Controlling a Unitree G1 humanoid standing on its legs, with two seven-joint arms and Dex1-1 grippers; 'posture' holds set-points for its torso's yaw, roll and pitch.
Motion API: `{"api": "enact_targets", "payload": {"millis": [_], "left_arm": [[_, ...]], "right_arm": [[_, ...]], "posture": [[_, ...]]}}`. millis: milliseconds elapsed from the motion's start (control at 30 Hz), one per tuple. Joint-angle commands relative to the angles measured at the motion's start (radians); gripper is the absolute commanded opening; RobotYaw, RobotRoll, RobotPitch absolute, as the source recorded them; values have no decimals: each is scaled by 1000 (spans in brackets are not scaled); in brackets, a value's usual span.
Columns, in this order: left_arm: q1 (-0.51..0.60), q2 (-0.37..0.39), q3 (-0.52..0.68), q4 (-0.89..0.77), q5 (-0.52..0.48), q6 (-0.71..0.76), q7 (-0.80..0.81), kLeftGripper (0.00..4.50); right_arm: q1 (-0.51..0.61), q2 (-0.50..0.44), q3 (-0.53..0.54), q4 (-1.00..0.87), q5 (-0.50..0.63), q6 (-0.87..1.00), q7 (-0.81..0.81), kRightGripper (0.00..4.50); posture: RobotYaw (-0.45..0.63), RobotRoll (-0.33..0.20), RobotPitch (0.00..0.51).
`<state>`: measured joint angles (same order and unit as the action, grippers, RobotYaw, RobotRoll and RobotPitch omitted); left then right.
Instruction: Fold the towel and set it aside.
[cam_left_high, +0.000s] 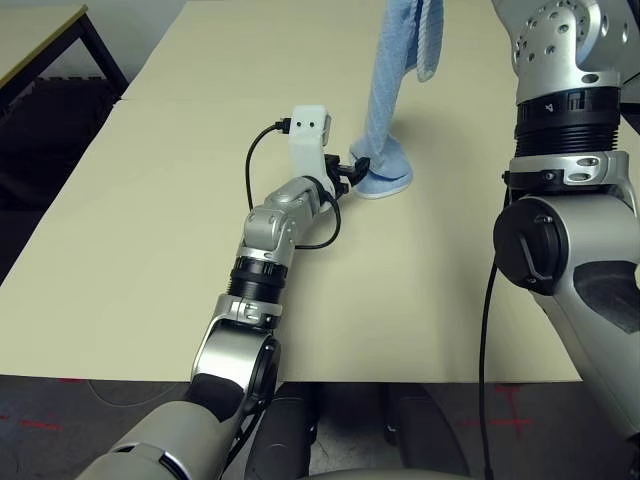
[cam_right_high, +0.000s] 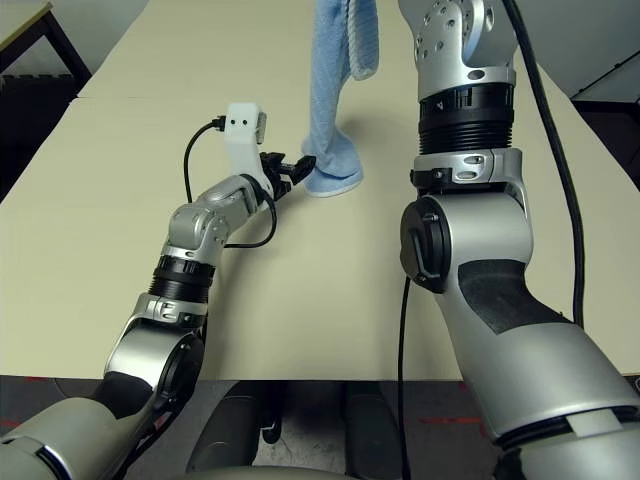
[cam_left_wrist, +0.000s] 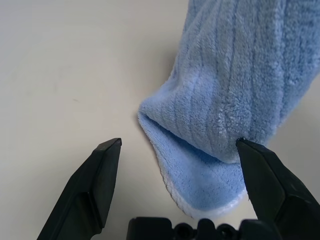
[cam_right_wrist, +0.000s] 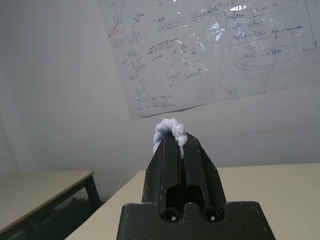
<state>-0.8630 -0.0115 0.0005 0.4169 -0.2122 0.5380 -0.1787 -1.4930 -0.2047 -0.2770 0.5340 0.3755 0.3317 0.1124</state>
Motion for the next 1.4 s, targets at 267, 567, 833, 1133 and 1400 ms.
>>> {"api": "enact_targets", "payload": {"millis": [267, 567, 833, 1133, 1400], "left_arm": [[-22, -35, 5, -20, -17, 5, -26, 4481], [-28, -67, -4, -55, -49, 36, -61, 4481], [-53, -88, 1, 38, -24, -3, -36, 2876], [-71, -66, 23, 104, -5, -43, -2, 33], [-55, -29, 52, 51, -43, -9, -45, 33]], "right_arm": [[-8, -2, 6, -20, 2, -4, 14, 0], [-12, 0, 6, -12, 0, -11, 16, 0], [-9, 1, 6, -27, 3, -4, 12, 0], [-8, -11, 4, -26, -1, -5, 14, 0], [5, -23, 4, -28, -6, -1, 12, 0]], "posture": [[41, 0, 198], [38, 0, 196], [30, 0, 195], [30, 0, 195], [32, 0, 195]]}}
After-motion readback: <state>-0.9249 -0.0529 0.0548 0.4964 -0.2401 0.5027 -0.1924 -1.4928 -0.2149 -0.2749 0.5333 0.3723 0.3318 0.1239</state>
